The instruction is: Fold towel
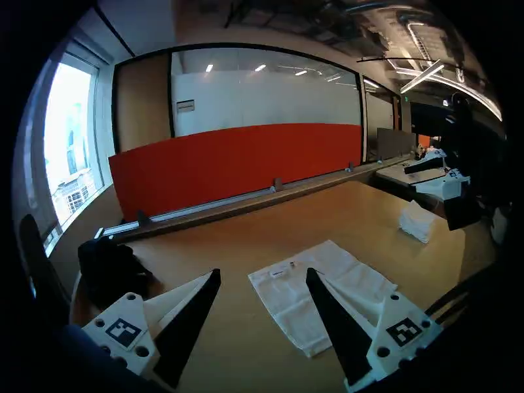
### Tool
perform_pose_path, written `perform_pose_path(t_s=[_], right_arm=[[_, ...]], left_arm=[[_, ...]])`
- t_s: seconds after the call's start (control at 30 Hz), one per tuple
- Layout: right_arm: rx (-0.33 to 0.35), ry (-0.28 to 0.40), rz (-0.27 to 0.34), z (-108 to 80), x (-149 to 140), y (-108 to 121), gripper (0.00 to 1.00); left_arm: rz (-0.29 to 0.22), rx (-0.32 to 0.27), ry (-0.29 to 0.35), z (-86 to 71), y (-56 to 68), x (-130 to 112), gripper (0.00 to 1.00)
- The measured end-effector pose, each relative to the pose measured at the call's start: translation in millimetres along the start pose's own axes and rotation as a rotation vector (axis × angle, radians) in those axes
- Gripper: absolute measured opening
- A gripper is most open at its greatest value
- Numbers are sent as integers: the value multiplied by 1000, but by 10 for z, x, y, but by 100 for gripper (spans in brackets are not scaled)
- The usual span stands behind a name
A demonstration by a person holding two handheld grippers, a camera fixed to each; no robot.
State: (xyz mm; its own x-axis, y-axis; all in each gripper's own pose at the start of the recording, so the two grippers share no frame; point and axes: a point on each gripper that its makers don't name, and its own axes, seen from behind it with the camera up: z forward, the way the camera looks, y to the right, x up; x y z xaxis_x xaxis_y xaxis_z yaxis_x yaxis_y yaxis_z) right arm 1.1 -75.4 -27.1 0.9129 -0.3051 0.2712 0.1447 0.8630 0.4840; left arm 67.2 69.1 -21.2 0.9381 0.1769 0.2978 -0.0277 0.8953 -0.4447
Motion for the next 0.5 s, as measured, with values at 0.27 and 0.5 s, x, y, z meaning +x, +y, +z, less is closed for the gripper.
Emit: perform_pose_path(t_s=[0.27, 0.5], right_arm=[[39, -36, 2, 54, -185, -126, 100], [73, -77, -11, 136, -458, -256, 100]], left_arm=[[15, -43, -38, 62, 171, -215, 97], [24, -73, -74, 130, 323, -444, 97]])
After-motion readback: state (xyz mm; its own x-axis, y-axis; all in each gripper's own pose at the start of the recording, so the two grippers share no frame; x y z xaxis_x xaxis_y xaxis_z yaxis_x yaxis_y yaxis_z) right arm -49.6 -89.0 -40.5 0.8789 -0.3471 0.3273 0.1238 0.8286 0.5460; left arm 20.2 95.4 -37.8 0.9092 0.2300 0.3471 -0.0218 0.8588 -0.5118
